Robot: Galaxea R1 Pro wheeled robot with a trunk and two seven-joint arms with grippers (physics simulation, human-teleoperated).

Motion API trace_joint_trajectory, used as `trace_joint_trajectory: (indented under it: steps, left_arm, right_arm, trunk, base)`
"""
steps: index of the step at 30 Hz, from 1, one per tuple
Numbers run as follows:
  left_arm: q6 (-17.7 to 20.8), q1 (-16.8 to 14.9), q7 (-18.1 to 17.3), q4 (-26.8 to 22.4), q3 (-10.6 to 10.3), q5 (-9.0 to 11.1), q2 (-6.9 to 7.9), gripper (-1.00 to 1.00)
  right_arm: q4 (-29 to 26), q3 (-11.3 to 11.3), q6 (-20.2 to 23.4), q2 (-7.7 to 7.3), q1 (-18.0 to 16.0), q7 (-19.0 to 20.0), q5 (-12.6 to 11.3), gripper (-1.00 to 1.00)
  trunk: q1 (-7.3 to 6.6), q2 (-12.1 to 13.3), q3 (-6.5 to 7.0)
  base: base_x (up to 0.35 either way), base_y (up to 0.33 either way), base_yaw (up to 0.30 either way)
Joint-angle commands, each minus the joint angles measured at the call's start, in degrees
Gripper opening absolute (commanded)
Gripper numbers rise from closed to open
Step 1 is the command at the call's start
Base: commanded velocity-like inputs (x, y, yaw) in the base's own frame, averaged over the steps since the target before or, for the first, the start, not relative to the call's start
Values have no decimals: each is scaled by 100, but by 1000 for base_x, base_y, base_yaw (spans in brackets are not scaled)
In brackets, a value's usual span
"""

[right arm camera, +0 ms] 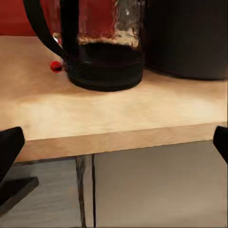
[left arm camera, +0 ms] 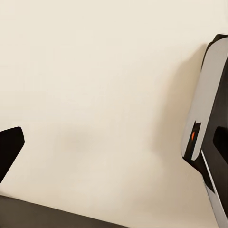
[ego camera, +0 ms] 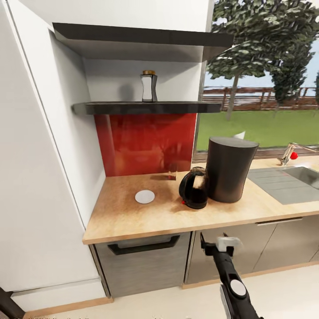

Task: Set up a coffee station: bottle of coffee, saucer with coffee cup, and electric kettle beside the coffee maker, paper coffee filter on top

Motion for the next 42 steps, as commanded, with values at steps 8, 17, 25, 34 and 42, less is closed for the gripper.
trace_joint_trajectory:
  steps: [8,17,25,34,42]
  left_arm:
    - [-9,1,4,-12,16,-34,-2,100]
    - [-16,1,2,-12,-31,-43,-27,100]
    - [-25,1,-2,-12,-41,-50,-26,100]
    - [-58,1,2,-12,-24,-44,-6,100]
    - [-94,1,2,-14,51,-4,-27,100]
  right_arm:
    - [-1369,1323,973,8,-5,-77,-811,100]
    - [-2116,2045,1787,8,-561,-302,-856,100]
    - [-2073,2190,2266,8,-2196,-816,-1855,100]
    - [-1276,2194,2971,8,-4448,-1831,-2484,100]
    - [1011,2189,3001,8,-6794,-1882,-2507,100]
  trunk:
    - [2,-11,-12]
    - [2,-11,-12]
    - [2,-11,-12]
    - [2,-11,-12]
    - [2,-11,-12]
  base:
    - [-200,0,0]
    - [-290,0,0]
    - [-232,0,0]
    - [-13,0,0]
    - [0,0,0]
